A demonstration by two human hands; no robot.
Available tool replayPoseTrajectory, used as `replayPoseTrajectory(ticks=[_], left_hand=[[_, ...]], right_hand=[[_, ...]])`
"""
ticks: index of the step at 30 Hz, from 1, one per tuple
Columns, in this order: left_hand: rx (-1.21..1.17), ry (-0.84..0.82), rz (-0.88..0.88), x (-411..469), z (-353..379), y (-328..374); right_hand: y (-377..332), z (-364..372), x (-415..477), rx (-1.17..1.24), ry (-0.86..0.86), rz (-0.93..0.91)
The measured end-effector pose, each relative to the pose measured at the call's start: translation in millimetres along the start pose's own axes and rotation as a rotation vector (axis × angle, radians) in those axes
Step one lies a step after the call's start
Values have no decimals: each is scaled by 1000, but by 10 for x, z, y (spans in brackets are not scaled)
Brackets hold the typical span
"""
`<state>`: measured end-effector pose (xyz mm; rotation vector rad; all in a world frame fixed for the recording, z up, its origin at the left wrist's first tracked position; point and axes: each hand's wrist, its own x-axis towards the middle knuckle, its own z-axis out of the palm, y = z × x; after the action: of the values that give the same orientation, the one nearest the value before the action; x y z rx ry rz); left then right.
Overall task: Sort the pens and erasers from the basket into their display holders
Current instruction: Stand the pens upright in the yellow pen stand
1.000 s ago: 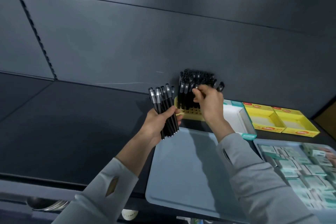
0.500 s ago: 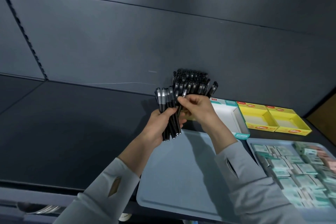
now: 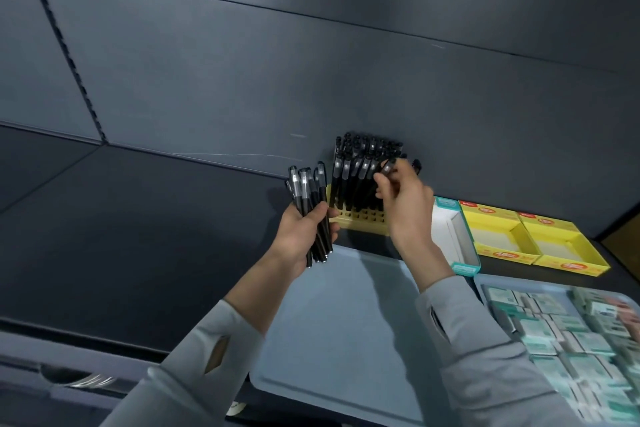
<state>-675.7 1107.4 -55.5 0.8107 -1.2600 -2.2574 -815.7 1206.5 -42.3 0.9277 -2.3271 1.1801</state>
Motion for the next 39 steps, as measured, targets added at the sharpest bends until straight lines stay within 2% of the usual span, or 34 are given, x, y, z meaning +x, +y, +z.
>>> replayPoseTrajectory(ticks=[6,14,16,18,21,24,27,29,32,39], left_hand=[[-11,10,32,10,24,-46],[-17,-77,63,-56,105,-115],[-10,-81,65,-56,112,-124],[12,-82,66,-67,128,-139],[56,-68,62,-75,155,-174],[60,-35,40,-57,131,-178],[54,23,25,-36,98,-157],[46,82,6,-30,90,-146],[29,112,-21,-27,86,-138],[6,46,33,-33,60,-109]], right_hand=[[13,88,19,-33,-114,16],[36,33,8,-14,-126,119],[-22,6,-63,165,-172,152],[-95,7,-116,368,-292,177],[-161,-22,-121,482,-400,211],[-88,-80,-25,432,-283,236],[45,-143,39,245,-87,227],[113,-158,38,160,-15,206],[142,-123,19,115,19,133],[134,-4,34,52,-17,28]])
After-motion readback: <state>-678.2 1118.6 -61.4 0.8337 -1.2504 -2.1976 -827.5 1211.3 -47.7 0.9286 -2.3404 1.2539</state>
